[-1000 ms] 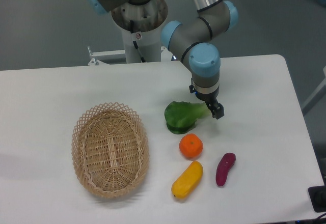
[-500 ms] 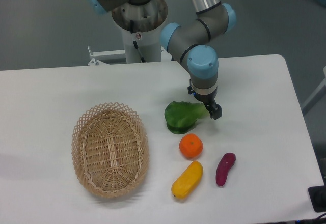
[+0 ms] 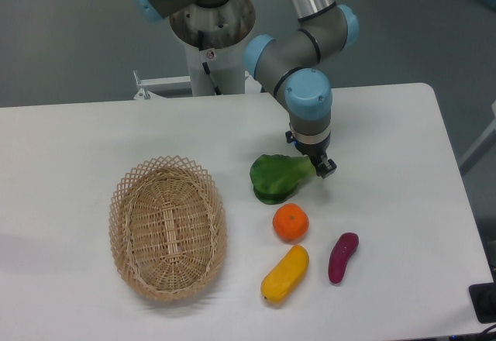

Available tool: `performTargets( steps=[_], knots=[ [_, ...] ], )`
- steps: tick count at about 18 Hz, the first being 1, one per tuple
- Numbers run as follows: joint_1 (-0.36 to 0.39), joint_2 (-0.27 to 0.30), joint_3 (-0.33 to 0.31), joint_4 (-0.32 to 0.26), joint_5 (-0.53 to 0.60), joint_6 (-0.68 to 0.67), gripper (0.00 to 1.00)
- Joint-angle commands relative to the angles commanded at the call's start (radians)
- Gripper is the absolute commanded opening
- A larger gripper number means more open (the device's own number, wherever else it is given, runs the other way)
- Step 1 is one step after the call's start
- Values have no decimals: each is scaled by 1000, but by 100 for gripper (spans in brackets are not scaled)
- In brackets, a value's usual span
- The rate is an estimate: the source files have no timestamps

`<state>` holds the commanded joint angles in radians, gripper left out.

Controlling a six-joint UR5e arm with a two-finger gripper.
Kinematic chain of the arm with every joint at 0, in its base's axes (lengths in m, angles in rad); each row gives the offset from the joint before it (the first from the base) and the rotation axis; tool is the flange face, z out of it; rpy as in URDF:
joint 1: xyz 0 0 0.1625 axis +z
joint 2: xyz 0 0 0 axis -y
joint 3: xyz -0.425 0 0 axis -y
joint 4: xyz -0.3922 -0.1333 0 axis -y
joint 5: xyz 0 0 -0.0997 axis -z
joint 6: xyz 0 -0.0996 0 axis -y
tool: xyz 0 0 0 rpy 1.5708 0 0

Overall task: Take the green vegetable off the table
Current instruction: 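Close the gripper on the bok choy's white stem end, then lift the bok choy up off the table by its stem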

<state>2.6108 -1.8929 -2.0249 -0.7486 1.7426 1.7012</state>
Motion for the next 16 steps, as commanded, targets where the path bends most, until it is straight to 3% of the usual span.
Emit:
performTargets(
  steps=[3,16],
  knots=[
    [0,0,6,0,0,3,42],
    [15,17,24,-5,2,25,36]
  ],
)
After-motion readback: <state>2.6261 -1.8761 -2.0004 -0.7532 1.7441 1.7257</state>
